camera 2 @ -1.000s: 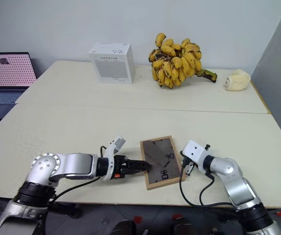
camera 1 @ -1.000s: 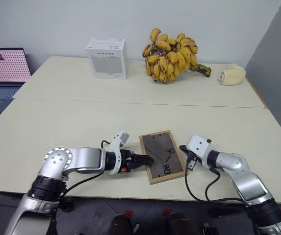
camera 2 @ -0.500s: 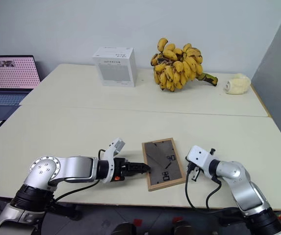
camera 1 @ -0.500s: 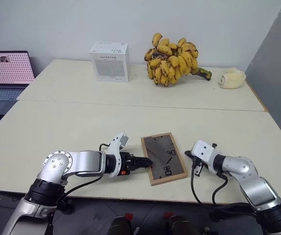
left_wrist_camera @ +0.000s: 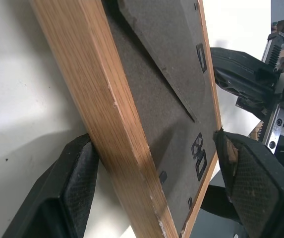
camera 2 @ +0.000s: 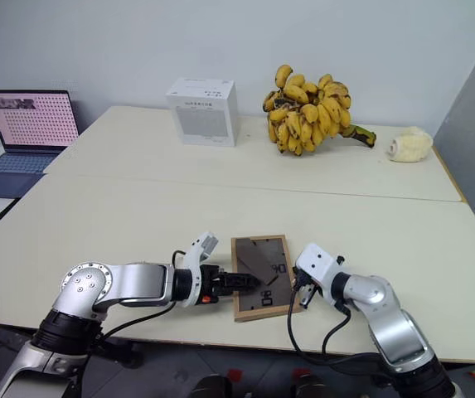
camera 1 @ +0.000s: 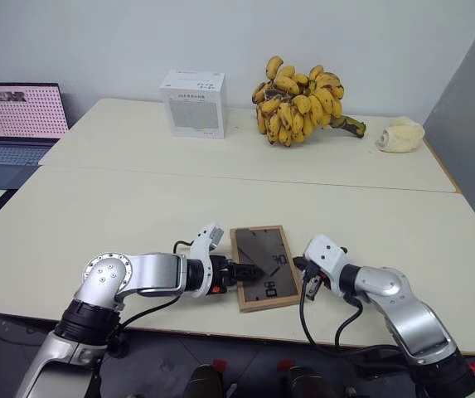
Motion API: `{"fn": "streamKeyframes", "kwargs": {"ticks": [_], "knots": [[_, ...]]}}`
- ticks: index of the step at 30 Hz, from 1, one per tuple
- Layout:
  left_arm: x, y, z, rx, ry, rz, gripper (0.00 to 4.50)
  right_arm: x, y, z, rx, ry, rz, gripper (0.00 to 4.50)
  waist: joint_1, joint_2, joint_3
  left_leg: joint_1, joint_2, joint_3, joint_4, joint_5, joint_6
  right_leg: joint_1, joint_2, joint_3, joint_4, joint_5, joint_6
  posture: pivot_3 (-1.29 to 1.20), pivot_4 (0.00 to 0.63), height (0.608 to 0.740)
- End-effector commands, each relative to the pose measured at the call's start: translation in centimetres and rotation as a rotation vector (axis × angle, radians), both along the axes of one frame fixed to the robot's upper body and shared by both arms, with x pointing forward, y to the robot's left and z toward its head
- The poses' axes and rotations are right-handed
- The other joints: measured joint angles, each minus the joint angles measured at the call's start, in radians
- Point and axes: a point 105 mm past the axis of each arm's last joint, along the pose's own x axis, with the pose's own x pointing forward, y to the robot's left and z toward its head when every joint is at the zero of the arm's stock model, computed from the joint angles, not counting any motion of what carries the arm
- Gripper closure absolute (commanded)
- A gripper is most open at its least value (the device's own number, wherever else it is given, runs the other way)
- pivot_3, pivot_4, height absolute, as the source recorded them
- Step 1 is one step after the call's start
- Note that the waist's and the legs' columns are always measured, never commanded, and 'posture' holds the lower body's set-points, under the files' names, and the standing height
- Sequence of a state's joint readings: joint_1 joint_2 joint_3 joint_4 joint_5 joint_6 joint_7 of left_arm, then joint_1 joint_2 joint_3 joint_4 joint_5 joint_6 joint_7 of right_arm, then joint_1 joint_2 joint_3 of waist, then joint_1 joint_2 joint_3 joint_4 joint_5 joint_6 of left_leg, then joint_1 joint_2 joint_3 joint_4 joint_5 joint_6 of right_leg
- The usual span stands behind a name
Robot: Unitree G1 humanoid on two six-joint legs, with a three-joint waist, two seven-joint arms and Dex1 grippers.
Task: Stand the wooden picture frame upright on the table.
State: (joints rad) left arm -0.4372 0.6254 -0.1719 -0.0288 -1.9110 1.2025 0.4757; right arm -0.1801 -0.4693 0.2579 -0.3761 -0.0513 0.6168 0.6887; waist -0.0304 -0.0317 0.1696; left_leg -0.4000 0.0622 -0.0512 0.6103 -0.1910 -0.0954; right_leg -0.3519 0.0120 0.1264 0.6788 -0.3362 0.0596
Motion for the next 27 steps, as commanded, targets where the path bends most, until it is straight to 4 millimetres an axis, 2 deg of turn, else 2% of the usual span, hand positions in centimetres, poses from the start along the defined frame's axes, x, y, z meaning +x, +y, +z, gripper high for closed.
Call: {"fn": "streamKeyframes", "kwargs": {"ticks": [1, 6, 13, 20, 23, 27], "knots": [[0.0, 0.7, -2.4, 0.079, 0.057, 0.038, 0.72, 0.3, 0.7, 1.7, 0.040, -0.058, 0.016, 4.50, 0.000, 0.000, 0.000, 0.000, 0.000, 0.000, 0.000, 0.000, 0.000, 0.000, 0.000, 0.000, 0.000, 0.000, 0.000, 0.00, 0.150, 0.740], [0.2, 0.3, -1.6, 0.023, 0.048, 0.046, 0.72, 1.0, 0.8, 1.6, 0.052, -0.065, 0.002, 4.50, 0.000, 0.000, 0.001, 0.000, 0.000, 0.000, 0.000, 0.000, 0.000, -0.001, 0.000, 0.000, 0.000, 0.000, 0.000, 0.00, 0.150, 0.740], [0.2, -0.1, -1.1, -0.002, 0.040, 0.046, 0.72, 1.6, 2.9, 2.7, 0.097, -0.087, 0.019, 4.50, -0.001, 0.000, 0.002, -0.001, 0.000, 0.000, -0.002, 0.000, 0.000, -0.002, 0.000, 0.000, 0.000, 0.000, -0.001, 0.00, 0.150, 0.740], [0.6, 0.2, -1.0, -0.007, 0.037, 0.069, 0.72, 1.7, 2.4, 2.7, 0.084, -0.089, 0.006, 4.50, 0.001, -0.001, 0.002, -0.004, 0.000, 0.000, -0.003, -0.001, -0.002, -0.002, 0.000, -0.001, -0.004, -0.001, -0.001, 0.00, 0.150, 0.740], [0.7, 0.2, -0.9, -0.013, 0.036, 0.074, 1.15, 1.7, 2.3, 2.7, 0.079, -0.090, 0.005, 4.50, 0.001, -0.001, 0.002, -0.004, 0.000, 0.000, -0.003, -0.001, -0.002, -0.003, 0.000, -0.001, -0.004, -0.001, -0.001, 0.00, 0.150, 0.740], [0.9, -0.1, -0.5, -0.040, 0.034, 0.083, 1.96, 2.0, 2.1, 2.8, 0.080, -0.092, 0.000, 4.50, 0.001, -0.002, 0.005, -0.004, 0.000, 0.000, -0.003, -0.001, -0.002, -0.004, 0.000, 0.000, -0.004, -0.001, -0.001, 0.00, 0.150, 0.740]]}}
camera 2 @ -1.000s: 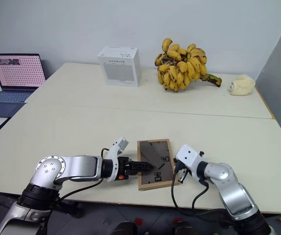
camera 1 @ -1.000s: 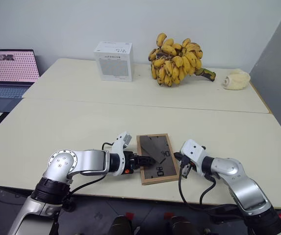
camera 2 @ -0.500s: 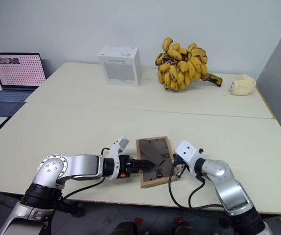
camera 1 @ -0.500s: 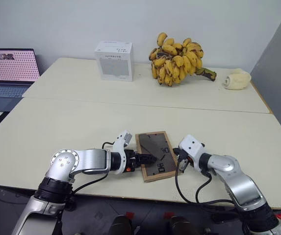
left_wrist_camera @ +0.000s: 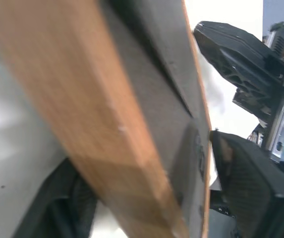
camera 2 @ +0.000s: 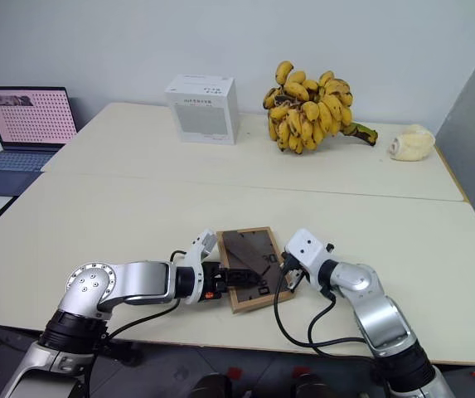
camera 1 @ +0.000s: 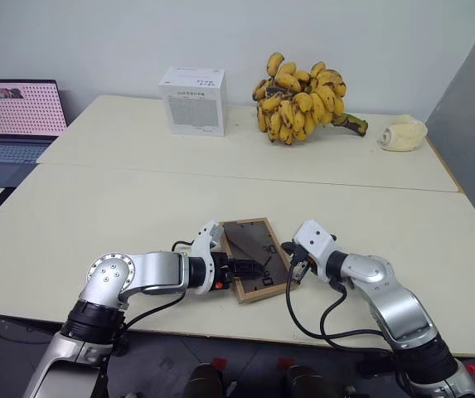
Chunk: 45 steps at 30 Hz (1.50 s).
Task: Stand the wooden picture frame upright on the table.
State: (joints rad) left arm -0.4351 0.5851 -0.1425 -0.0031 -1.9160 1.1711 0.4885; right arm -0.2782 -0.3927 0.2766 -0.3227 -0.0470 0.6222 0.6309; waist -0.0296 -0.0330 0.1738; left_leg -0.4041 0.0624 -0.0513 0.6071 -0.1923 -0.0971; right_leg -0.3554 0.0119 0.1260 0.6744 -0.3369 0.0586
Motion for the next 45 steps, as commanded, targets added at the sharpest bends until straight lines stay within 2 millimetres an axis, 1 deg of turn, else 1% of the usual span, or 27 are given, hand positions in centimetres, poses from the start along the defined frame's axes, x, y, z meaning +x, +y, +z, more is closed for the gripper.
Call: {"fn": "streamKeyframes", "kwargs": {"ticks": [1, 3, 4, 7, 10, 14, 17, 21, 23, 25, 27, 30, 32, 34, 37, 38, 41, 42, 45], "knots": [[0.2, 0.1, -0.7, 0.010, 0.030, 0.030, 2.12, 0.2, 0.1, 1.1, 0.021, -0.035, 0.014, 4.50, 0.000, -0.001, 0.001, -0.001, 0.000, 0.000, 0.000, 0.000, 0.000, -0.001, 0.000, 0.000, 0.000, 0.000, 0.000, 0.00, 0.150, 0.740], [0.3, 0.1, -0.6, 0.005, 0.030, 0.033, 2.46, 0.3, 0.1, 1.1, 0.022, -0.037, 0.012, 4.50, 0.000, -0.001, 0.001, -0.004, 0.000, 0.000, 0.000, 0.000, 0.000, -0.003, 0.000, 0.000, 0.000, 0.000, 0.001, 0.00, 0.150, 0.740], [0.3, 0.1, -0.6, 0.001, 0.030, 0.034, 2.62, 0.3, 0.1, 1.2, 0.023, -0.037, 0.011, 4.50, 0.000, -0.001, 0.001, -0.005, 0.000, 0.000, 0.000, 0.000, 0.000, -0.004, 0.000, 0.000, 0.000, 0.003, 0.005, 0.00, 0.150, 0.740], [0.4, 0.1, -0.3, -0.010, 0.029, 0.036, 2.95, 0.4, 0.1, 1.2, 0.024, -0.040, 0.010, 4.50, -0.001, -0.002, 0.001, -0.011, 0.000, -0.001, 0.000, 0.000, 0.000, -0.006, 0.000, -0.001, 0.001, 0.004, 0.007, 0.00, 0.150, 0.740], [0.5, 0.0, -0.1, -0.023, 0.028, 0.036, 3.06, 0.5, 0.1, 1.2, 0.023, -0.044, 0.007, 4.50, -0.001, -0.002, 0.001, -0.013, 0.001, -0.001, 0.000, 0.000, 0.000, -0.009, 0.001, -0.001, 0.001, 0.004, 0.006, 0.00, 0.150, 0.740], [0.5, 0.1, -0.1, -0.022, 0.030, 0.034, 3.08, 0.8, -0.4, 1.2, 0.007, -0.062, -0.001, 4.50, -0.002, -0.002, 0.001, -0.013, 0.001, -0.001, 0.000, 0.000, 0.000, -0.010, 0.001, -0.001, 0.001, 0.004, 0.006, 0.00, 0.150, 0.740], [0.7, 0.7, 0.1, -0.011, 0.016, 0.023, 3.08, 1.3, -1.5, 1.2, -0.032, -0.089, -0.018, 4.50, -0.002, -0.002, 0.001, -0.013, 0.001, -0.001, 0.000, 0.000, 0.000, -0.014, 0.001, -0.001, 0.001, 0.004, 0.006, 0.00, 0.150, 0.740], [1.9, 2.3, 1.1, -0.006, -0.041, 0.040, 3.08, 1.7, -3.5, 1.1, -0.072, -0.097, -0.038, 4.50, -0.003, -0.002, 0.001, -0.014, 0.000, -0.001, 0.000, 0.000, 0.000, -0.015, 0.001, -0.001, 0.002, 0.004, 0.006, 0.00, 0.150, 0.740], [2.7, 3.3, 1.7, -0.006, -0.076, 0.054, 3.08, 1.9, -4.6, 1.0, -0.092, -0.101, -0.051, 4.50, -0.005, -0.002, 0.002, -0.020, 0.001, -0.001, 0.000, 0.000, 0.000, -0.017, 0.002, 0.000, 0.004, 0.004, 0.005, 0.00, 0.150, 0.740], [3.6, 4.4, 2.1, -0.005, -0.108, 0.076, 3.08, 2.1, -5.5, 1.1, -0.106, -0.107, -0.067, 4.50, -0.008, -0.002, 0.002, -0.021, 0.001, -0.001, 0.000, 0.000, 0.000, -0.019, 0.003, 0.000, 0.005, 0.004, 0.004, 0.00, 0.150, 0.740], [4.5, 5.7, 2.6, 0.027, -0.190, 0.088, 3.08, 2.4, -6.5, 1.3, -0.117, -0.118, -0.089, 4.50, -0.010, -0.002, 0.002, -0.021, 0.001, -0.001, -0.001, 0.000, 0.000, -0.019, 0.003, -0.001, 0.005, 0.004, 0.003, 0.00, 0.150, 0.740], [6.1, 7.1, 3.5, 0.078, -0.333, 0.094, 3.08, 2.7, -7.4, 1.8, -0.121, -0.136, -0.106, 4.50, -0.015, -0.001, 0.003, -0.021, 0.001, -0.001, -0.001, 0.000, 0.000, -0.020, 0.003, 0.000, 0.005, 0.004, 0.003, 0.00, 0.150, 0.740], [7.4, 7.6, 5.0, 0.107, -0.481, 0.083, 3.08, 3.0, -7.9, 2.5, -0.115, -0.153, -0.121, 4.50, -0.015, -0.001, 0.004, -0.021, 0.001, -0.001, -0.001, 0.000, 0.000, -0.019, 0.003, 0.000, 0.005, 0.004, 0.004, 0.00, 0.150, 0.740], [8.3, 7.4, 6.1, 0.134, -0.606, 0.045, 3.08, 3.5, -8.4, 3.4, -0.097, -0.168, -0.137, 4.50, -0.015, 0.000, 0.005, -0.021, 0.001, -0.001, -0.001, 0.001, -0.001, -0.019, 0.003, -0.001, 0.005, 0.004, 0.005, 0.00, 0.150, 0.740], [9.4, 6.3, 8.1, 0.128, -0.769, -0.012, 3.08, 3.8, -8.4, 5.6, -0.026, -0.182, -0.130, 4.50, -0.014, 0.001, 0.007, -0.021, 0.001, -0.001, 0.000, 0.002, 0.000, -0.019, 0.003, 0.000, 0.005, 0.005, 0.006, 0.00, 0.150, 0.740], [9.7, 6.0, 8.5, 0.125, -0.801, -0.026, 3.08, 3.8, -8.3, 6.2, -0.008, -0.184, -0.123, 4.50, -0.014, 0.001, 0.007, -0.022, 0.001, -0.001, 0.000, 0.002, 0.000, -0.019, 0.003, 0.000, 0.005, 0.005, 0.006, 0.00, 0.150, 0.740], [10.3, 4.4, 10.4, 0.089, -0.895, -0.075, 3.08, 3.4, -7.0, 9.7, 0.114, -0.199, -0.054, 4.50, -0.009, 0.003, 0.009, -0.026, 0.001, -0.001, 0.000, 0.002, 0.000, -0.022, 0.003, -0.001, 0.005, 0.005, 0.005, 0.00, 0.150, 0.740], [10.4, 3.8, 11.1, 0.074, -0.921, -0.091, 3.08, 3.2, -6.5, 11.1, 0.157, -0.205, -0.029, 4.50, -0.006, 0.003, 0.009, -0.030, 0.001, -0.001, 0.000, 0.002, 0.000, -0.026, 0.003, -0.001, 0.006, 0.007, 0.002, 0.00, 0.150, 0.740], [10.4, 2.4, 12.4, 0.049, -0.979, -0.134, 3.08, 2.4, -5.0, 14.1, 0.267, -0.207, 0.041, 4.50, -0.002, 0.005, 0.012, -0.034, 0.001, -0.001, 0.001, 0.002, 0.000, -0.029, 0.003, -0.002, 0.006, 0.008, 0.001, 0.00, 0.150, 0.740]]}}
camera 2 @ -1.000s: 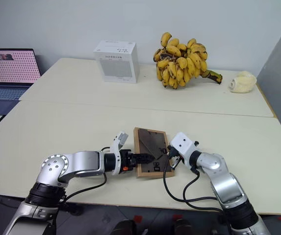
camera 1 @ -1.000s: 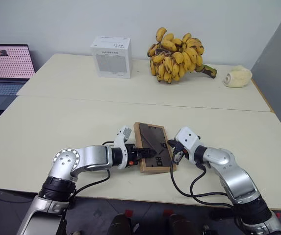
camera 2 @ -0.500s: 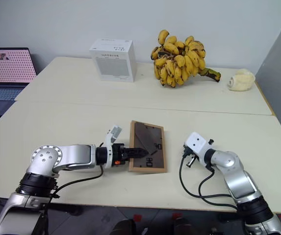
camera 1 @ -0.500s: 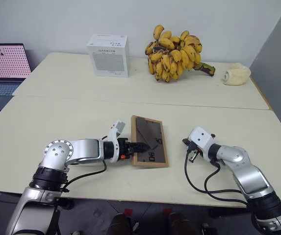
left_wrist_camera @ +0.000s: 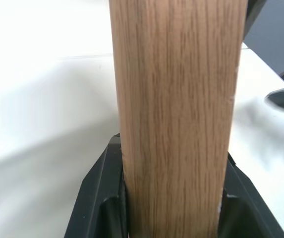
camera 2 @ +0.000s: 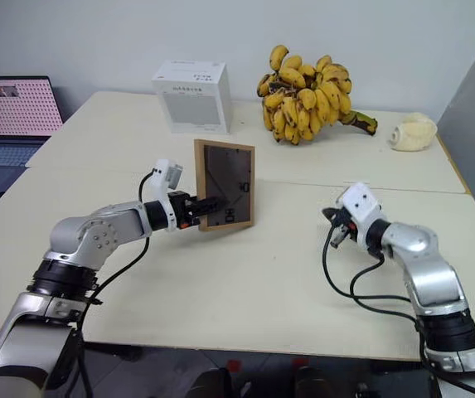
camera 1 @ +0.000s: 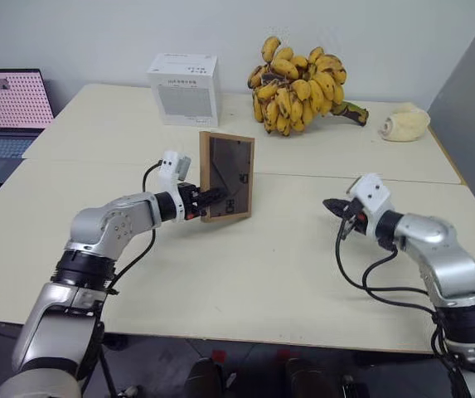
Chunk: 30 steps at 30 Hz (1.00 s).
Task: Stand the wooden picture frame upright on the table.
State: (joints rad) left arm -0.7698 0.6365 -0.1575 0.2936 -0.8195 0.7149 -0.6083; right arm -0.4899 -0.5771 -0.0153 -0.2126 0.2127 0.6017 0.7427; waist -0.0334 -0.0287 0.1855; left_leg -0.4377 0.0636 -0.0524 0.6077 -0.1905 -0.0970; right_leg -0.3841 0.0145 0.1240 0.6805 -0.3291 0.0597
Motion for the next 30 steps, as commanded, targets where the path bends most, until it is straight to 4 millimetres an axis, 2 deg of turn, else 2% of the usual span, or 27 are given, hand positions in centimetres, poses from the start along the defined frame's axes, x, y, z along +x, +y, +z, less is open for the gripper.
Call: {"fn": "streamKeyframes", "kwargs": {"ticks": [1, 4, 9, 15, 22, 30], "knots": [[-0.2, -2.2, 4.5, -0.028, -0.172, -0.105, 3.08, -1.7, 2.3, 5.9, 0.156, -0.079, 0.134, 4.50, 0.002, 0.001, 0.000, -0.004, 0.000, -0.001, 0.000, 0.000, -0.001, -0.003, 0.000, -0.001, 0.000, 0.000, -0.001, 0.00, 0.150, 0.740], [-0.6, -3.4, 5.9, -0.046, -0.213, -0.158, 3.08, -2.6, 3.6, 7.6, 0.214, -0.072, 0.196, 4.50, 0.001, 0.001, 0.001, -0.007, 0.001, -0.002, 0.000, 0.001, -0.002, -0.005, 0.000, -0.003, 0.000, -0.001, -0.002, 0.00, 0.150, 0.740], [-1.8, -4.5, 8.0, -0.076, -0.259, -0.231, 3.08, -2.8, 3.9, 7.9, 0.226, -0.057, 0.199, 4.50, 0.002, 0.002, 0.002, -0.010, 0.000, -0.004, 0.000, 0.000, -0.001, -0.006, -0.001, -0.005, 0.000, -0.001, -0.003, 0.00, 0.150, 0.740], [-4.0, -3.9, 9.6, -0.117, -0.254, -0.340, 3.08, -2.3, 3.6, 8.2, 0.198, -0.071, 0.196, 4.50, 0.000, 0.004, 0.003, -0.010, 0.000, -0.004, 0.002, 0.000, 0.002, -0.006, -0.001, -0.005, 0.002, -0.001, -0.002, 0.00, 0.150, 0.740], [-4.7, -3.5, 9.6, -0.092, -0.244, -0.365, 3.08, -1.9, 4.3, 9.2, 0.198, -0.106, 0.213, 4.50, 0.000, 0.004, 0.003, -0.009, 0.000, -0.005, 0.003, 0.000, 0.002, -0.005, 0.000, -0.006, 0.003, -0.001, -0.002, 0.00, 0.150, 0.740], [-3.8, -3.2, 8.6, -0.056, -0.232, -0.336, 3.08, -3.5, 5.9, 11.9, 0.220, -0.151, 0.302, 4.50, 0.001, 0.005, 0.003, -0.009, 0.000, -0.005, 0.003, 0.001, 0.000, -0.005, -0.001, -0.007, 0.003, -0.001, -0.002, 0.00, 0.150, 0.740]]}}
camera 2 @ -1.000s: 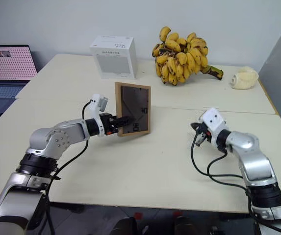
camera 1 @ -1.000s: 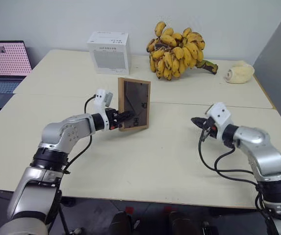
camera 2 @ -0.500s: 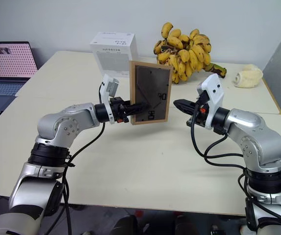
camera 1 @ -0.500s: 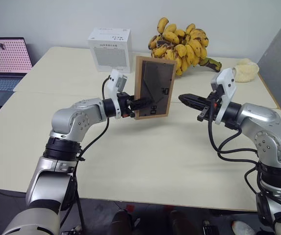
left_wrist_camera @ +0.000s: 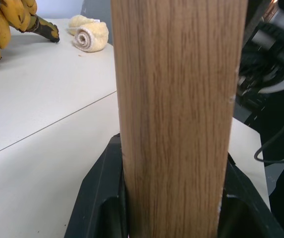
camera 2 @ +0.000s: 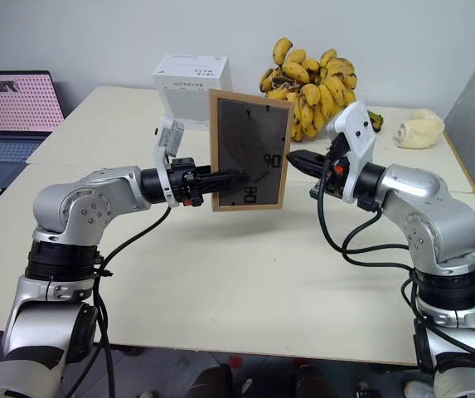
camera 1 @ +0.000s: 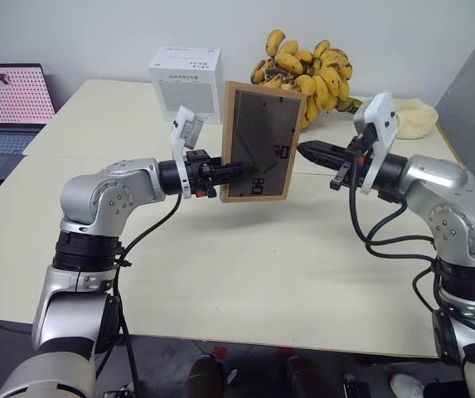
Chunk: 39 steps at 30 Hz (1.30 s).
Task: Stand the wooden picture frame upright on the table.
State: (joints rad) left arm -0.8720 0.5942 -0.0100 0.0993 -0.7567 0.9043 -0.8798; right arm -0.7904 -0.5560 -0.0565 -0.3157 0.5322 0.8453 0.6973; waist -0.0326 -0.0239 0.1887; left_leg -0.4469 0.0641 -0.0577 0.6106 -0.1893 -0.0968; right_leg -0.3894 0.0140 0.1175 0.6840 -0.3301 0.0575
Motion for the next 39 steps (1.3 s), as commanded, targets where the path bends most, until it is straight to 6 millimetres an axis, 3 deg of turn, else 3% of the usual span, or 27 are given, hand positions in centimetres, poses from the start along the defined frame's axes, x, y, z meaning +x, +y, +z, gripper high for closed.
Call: {"fn": "streamKeyframes", "kwargs": {"ticks": [1, 4, 8, 14, 25, 35, 39], "knots": [[0.1, 0.1, 1.3, -0.005, -0.075, 0.000, 3.08, -1.7, 0.9, 2.4, 0.029, -0.070, 0.063, 4.50, 0.000, 0.000, 0.000, 0.000, 0.000, 0.000, 0.000, 0.000, 0.000, 0.000, 0.000, 0.000, 0.000, 0.000, 0.000, 0.00, 0.150, 0.740], [1.0, 0.2, 0.6, 0.009, -0.068, 0.019, 3.08, -2.3, 1.8, 3.2, 0.052, -0.081, 0.096, 4.05, 0.000, 0.000, 0.000, 0.000, 0.000, 0.000, 0.001, 0.000, 0.000, 0.000, 0.000, 0.000, 0.002, 0.000, 0.000, 0.00, 0.150, 0.740], [1.5, 0.2, 0.2, 0.015, -0.061, 0.020, 3.08, -2.9, 2.6, 3.6, 0.077, -0.073, 0.132, 3.11, 0.000, 0.000, 0.000, 0.000, 0.000, -0.001, 0.003, -0.001, 0.001, 0.000, 0.000, -0.001, 0.005, 0.000, 0.000, 0.00, 0.150, 0.740], [0.1, -1.2, 1.2, 0.012, -0.092, -0.061, 3.08, -3.1, 3.9, 3.6, 0.081, -0.071, 0.166, 1.78, 0.000, 0.000, 0.000, 0.000, 0.000, -0.001, 0.004, 0.000, 0.001, 0.000, 0.000, -0.001, 0.008, 0.000, 0.000, 0.00, 0.150, 0.740], [-1.8, -2.2, 3.2, -0.013, -0.123, -0.131, 3.08, -0.6, 3.0, 2.2, 0.063, -0.039, 0.121, 1.78, -0.001, 0.000, 0.000, 0.001, 0.000, -0.002, 0.011, 0.000, 0.002, 0.000, 0.001, -0.002, 0.014, 0.000, 0.000, 0.00, 0.150, 0.740], [-1.7, -2.2, 3.4, -0.018, -0.128, -0.125, 3.08, 0.6, 1.7, 1.1, 0.021, -0.037, 0.073, 1.78, -0.001, 0.000, 0.000, 0.001, 0.000, -0.003, 0.016, 0.000, 0.002, 0.001, 0.001, -0.002, 0.016, 0.000, 0.000, 0.00, 0.150, 0.740], [-1.2, -2.3, 3.4, -0.022, -0.130, -0.118, 3.08, 0.1, 2.7, 1.4, 0.040, -0.040, 0.100, 1.78, -0.001, 0.000, 0.000, 0.000, 0.000, -0.003, 0.015, 0.000, 0.002, 0.001, 0.001, -0.002, 0.016, 0.000, 0.000, 0.00, 0.150, 0.740]]}}
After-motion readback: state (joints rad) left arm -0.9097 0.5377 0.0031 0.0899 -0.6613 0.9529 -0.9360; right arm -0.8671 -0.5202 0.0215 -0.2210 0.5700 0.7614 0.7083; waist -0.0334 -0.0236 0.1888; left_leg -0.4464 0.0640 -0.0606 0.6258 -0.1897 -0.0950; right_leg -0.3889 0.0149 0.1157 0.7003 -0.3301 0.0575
